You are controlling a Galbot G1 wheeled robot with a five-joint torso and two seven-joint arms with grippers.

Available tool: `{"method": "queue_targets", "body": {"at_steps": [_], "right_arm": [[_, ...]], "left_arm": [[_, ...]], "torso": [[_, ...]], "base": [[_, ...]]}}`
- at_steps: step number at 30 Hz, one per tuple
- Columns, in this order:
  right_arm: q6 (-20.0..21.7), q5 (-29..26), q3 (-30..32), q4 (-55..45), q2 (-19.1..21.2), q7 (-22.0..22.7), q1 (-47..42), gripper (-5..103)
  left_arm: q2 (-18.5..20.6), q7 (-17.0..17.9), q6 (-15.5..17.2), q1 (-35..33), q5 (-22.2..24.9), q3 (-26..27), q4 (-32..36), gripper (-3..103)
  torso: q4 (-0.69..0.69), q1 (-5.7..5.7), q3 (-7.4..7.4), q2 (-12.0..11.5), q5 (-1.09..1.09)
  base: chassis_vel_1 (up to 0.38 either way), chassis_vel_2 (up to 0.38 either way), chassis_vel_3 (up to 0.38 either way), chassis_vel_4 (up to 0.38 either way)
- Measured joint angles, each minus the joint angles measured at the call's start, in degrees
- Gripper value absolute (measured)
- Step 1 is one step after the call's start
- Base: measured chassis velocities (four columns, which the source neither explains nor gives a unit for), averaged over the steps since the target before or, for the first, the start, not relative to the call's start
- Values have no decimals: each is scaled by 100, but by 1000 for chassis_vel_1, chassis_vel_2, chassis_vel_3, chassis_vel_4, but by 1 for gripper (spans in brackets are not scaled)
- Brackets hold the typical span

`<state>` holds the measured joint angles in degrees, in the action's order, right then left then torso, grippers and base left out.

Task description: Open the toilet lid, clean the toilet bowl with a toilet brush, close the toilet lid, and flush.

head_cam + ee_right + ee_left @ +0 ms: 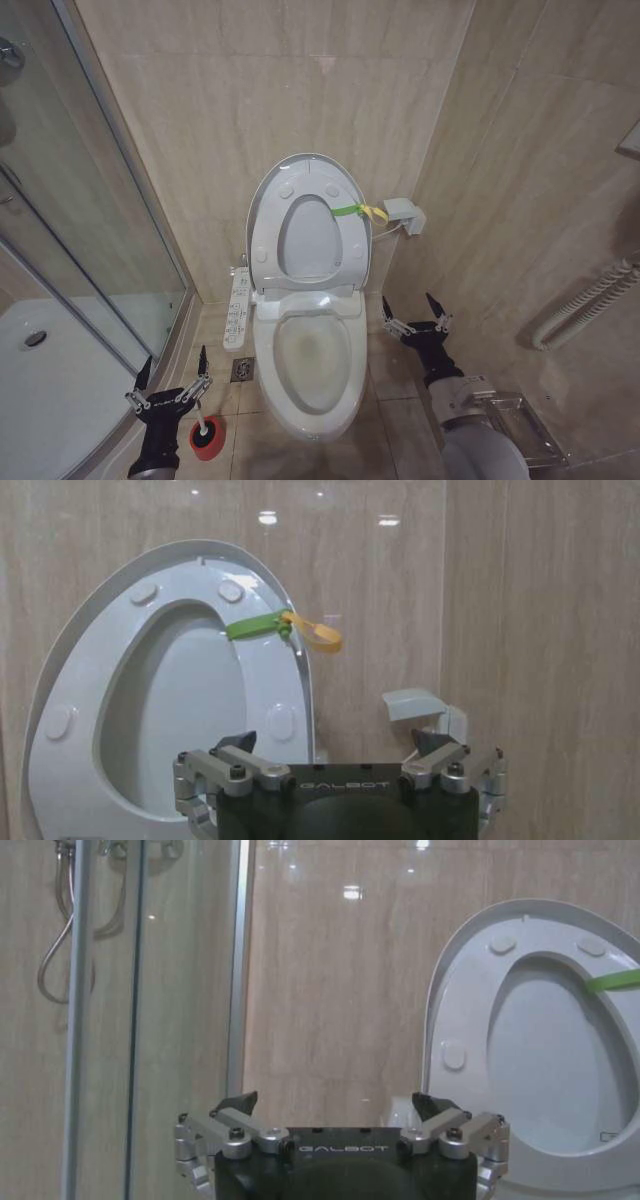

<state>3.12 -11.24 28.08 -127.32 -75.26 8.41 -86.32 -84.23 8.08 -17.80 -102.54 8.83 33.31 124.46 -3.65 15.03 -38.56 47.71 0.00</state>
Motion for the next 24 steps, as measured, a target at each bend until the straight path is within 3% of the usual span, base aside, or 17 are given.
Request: {"method": "queue_targets", "body": {"at_steps": [24], "right_arm": [[0,0,0,0,0,0,0,100]], "left_arm": [[15,-23,-48,-30,-186,-32,127,100]], "torso": [[0,0,0,0,0]], "base": [[0,0,0,0]]}}
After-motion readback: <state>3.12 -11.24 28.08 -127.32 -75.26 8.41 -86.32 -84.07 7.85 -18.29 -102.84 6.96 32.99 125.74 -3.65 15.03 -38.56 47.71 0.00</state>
